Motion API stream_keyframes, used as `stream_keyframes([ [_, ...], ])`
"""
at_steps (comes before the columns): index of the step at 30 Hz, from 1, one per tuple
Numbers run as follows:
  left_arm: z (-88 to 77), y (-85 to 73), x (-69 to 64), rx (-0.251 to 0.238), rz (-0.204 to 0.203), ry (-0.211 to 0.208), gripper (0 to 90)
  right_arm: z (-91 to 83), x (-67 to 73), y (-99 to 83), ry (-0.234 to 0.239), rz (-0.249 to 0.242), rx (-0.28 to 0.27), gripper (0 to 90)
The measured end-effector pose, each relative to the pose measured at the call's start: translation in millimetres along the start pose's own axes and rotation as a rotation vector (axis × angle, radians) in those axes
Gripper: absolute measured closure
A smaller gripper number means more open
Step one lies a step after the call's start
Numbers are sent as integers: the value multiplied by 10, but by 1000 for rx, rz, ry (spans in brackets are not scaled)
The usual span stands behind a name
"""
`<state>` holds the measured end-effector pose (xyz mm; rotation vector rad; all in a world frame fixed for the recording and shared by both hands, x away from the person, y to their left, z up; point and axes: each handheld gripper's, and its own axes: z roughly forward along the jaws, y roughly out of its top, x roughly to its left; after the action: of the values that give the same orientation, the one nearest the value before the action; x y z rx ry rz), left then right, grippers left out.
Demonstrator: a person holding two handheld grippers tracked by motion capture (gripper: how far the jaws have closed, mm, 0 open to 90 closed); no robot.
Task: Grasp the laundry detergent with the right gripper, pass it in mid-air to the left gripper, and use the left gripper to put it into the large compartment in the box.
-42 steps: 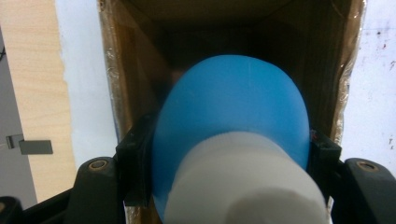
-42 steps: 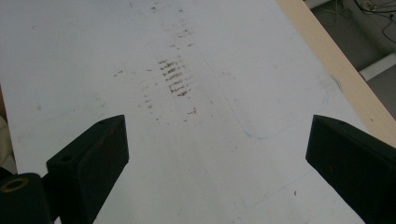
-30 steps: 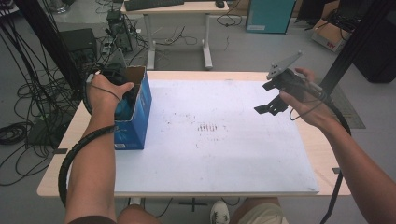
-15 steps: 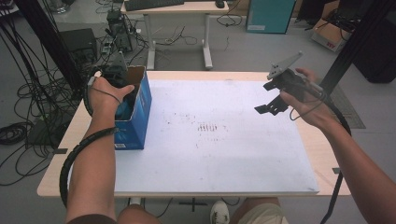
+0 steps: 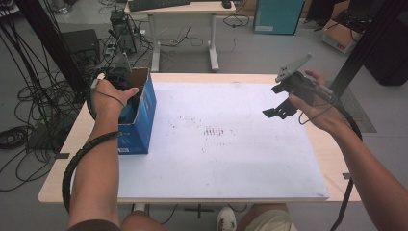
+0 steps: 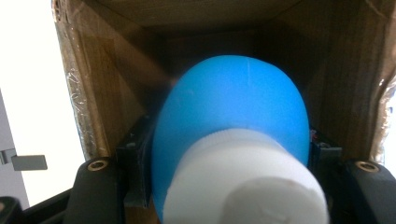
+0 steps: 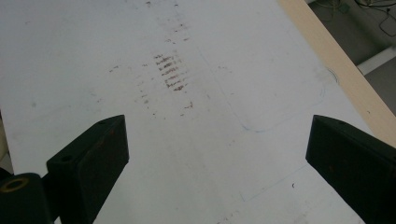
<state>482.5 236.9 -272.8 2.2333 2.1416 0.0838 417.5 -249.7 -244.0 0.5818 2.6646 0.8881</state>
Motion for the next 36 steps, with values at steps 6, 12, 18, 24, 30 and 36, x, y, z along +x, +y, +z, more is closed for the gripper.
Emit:
stream_keyframes([
  [6, 3, -15, 8, -6, 1, 1, 360, -13, -10, 14, 3, -10, 4, 59],
  [12, -2, -10, 3, 1, 6, -1, 361, -10, -9, 21, 2, -2, 0, 58],
  [18, 5, -16, -4, -10, 1, 2, 360, -3, -34, 11, 4, -2, 0, 59],
  [24, 6, -17, 2, -11, 0, 0, 360, -14, -34, 28, 4, -9, 7, 59],
  [30, 7, -18, 1, -13, 0, 1, 360, -20, -30, 34, 1, -7, 6, 59],
  [36, 5, -20, -5, -10, 3, 2, 360, -40, -34, 27, 1, -1, 14, 59],
])
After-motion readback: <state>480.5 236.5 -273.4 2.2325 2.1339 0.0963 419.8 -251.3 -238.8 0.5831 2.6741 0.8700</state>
